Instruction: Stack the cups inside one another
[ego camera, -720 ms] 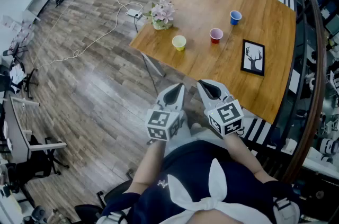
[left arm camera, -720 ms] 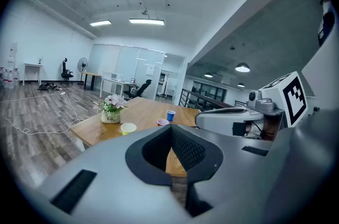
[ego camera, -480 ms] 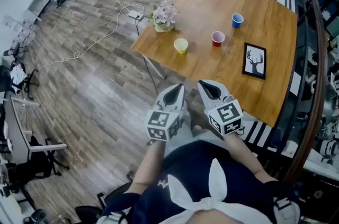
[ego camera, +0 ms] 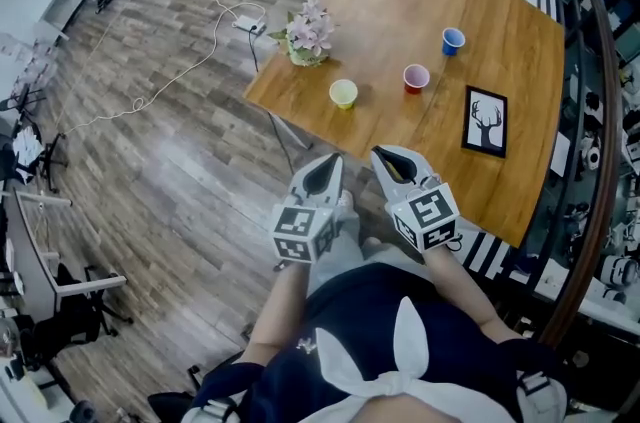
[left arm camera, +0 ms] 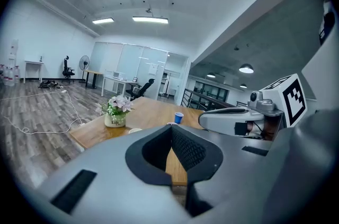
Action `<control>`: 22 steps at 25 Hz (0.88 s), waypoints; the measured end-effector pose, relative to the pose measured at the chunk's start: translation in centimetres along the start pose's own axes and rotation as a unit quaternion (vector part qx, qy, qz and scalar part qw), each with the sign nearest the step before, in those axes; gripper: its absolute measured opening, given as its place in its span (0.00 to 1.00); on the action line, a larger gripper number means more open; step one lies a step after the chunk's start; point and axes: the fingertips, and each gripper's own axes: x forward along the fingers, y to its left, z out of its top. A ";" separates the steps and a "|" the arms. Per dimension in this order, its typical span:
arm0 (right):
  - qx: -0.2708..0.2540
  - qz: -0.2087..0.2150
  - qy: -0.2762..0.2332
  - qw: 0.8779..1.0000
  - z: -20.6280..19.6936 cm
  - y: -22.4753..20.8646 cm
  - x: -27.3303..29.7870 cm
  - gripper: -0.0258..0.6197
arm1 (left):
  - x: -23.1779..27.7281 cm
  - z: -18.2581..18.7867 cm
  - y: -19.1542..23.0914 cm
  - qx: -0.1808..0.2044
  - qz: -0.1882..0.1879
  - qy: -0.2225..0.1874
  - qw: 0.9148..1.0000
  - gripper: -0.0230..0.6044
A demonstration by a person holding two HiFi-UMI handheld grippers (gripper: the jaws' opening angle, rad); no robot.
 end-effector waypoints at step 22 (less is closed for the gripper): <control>-0.005 0.001 0.059 0.998 -0.2 -6.7 12.6 0.39 | 8.3 1.2 10.1 -0.014 -0.010 0.047 0.999 0.07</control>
